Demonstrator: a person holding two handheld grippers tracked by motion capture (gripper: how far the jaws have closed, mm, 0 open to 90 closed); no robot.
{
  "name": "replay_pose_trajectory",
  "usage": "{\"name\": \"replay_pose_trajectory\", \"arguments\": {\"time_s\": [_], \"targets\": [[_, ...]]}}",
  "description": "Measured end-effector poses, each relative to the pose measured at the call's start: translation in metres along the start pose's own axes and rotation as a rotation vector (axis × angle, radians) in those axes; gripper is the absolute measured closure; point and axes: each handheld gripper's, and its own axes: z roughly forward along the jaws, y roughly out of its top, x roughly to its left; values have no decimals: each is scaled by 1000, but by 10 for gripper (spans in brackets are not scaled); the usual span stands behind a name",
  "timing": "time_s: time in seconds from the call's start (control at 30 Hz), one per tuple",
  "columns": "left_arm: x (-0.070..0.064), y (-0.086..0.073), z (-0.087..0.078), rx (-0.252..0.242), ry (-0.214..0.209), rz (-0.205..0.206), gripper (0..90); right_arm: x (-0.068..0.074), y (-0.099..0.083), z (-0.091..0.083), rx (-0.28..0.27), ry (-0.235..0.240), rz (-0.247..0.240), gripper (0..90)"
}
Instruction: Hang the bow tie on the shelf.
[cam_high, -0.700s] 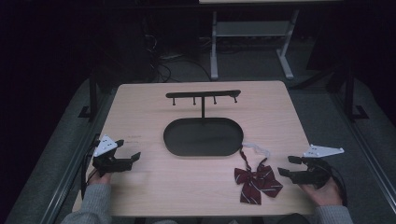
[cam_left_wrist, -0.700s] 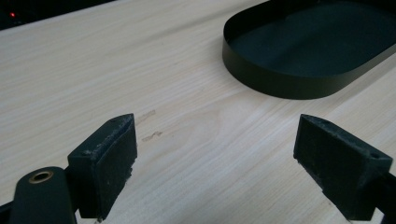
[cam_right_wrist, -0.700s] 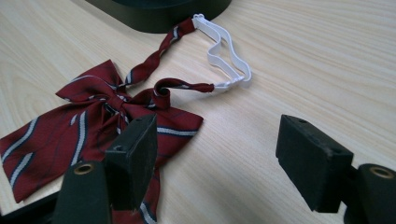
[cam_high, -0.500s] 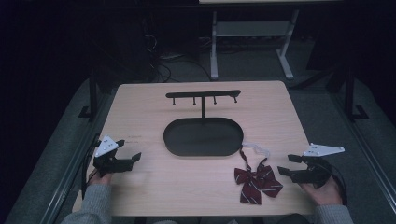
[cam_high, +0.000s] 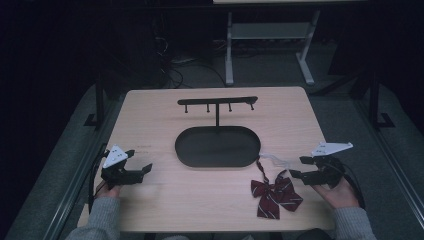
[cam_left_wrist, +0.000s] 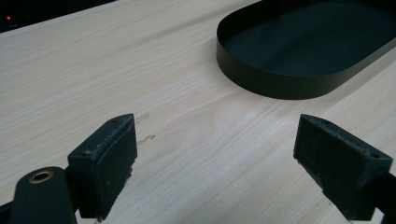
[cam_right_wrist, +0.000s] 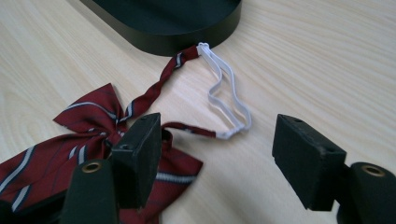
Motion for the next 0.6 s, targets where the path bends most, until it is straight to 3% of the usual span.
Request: {"name": "replay_pose_trajectory", "arguments": {"time_s": [0.27, 0.3, 0.6], "targets": [[0, 0, 1, 3, 0, 1, 130, -2, 19, 24, 64, 14, -47, 363], [0, 0, 1, 5, -2, 0, 130, -4, 25, 34, 88, 18, -56, 370], [0, 1, 1, 16, -4, 0, 130, -12, 37, 62, 164, 51, -70, 409]]}}
